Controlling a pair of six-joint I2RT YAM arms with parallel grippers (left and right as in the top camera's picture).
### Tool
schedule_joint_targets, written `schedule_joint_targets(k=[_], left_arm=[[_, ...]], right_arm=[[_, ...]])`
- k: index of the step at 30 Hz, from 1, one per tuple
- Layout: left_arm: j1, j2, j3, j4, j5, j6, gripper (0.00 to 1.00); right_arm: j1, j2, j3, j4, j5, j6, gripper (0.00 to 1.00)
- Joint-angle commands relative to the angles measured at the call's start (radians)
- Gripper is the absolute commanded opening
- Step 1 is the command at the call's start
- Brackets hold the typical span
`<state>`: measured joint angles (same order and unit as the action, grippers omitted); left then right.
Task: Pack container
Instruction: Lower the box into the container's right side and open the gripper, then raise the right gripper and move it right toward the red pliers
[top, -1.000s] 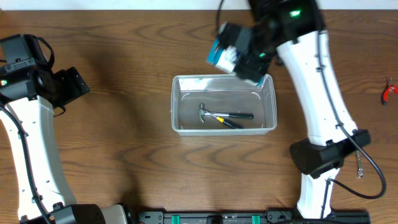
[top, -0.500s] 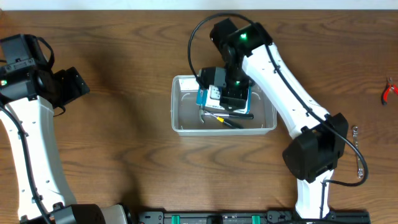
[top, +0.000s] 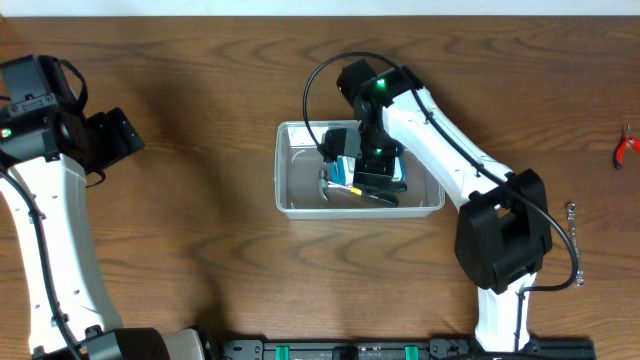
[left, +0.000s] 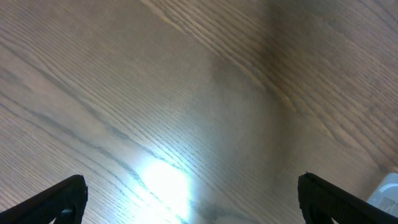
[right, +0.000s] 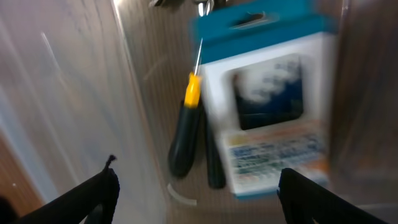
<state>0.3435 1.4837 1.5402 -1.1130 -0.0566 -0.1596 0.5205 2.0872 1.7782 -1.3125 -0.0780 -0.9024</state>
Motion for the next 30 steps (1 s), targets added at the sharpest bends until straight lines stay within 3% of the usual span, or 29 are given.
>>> schedule_joint_targets(k=[1, 11, 16, 22, 30], left_arm=[[0.002, -0.008, 0.016, -0.001, -0.008, 0.006, 0.98], [0.002, -0.008, 0.016, -0.001, -0.008, 0.006, 0.98], [0.002, -0.008, 0.016, -0.001, -0.008, 0.006, 0.98], [0.002, -0.008, 0.016, -0.001, -0.008, 0.006, 0.98], [0.002, -0.008, 0.016, -0.001, -0.008, 0.006, 0.98]], right_arm=[[0.006, -0.007, -0.039, 0.031, -0.008, -0.011, 0.84], [0.004, -0.016, 0.052, 0.053, 0.0, 0.114, 0.99], [0.002, -0.027, 0.258, -0.076, 0.008, 0.218, 0.99], [-0.029, -0.08, 0.473, -0.249, 0.162, 0.43, 0.99], [-0.157, -0.267, 0.479, -0.386, 0.195, 0.585, 0.99]])
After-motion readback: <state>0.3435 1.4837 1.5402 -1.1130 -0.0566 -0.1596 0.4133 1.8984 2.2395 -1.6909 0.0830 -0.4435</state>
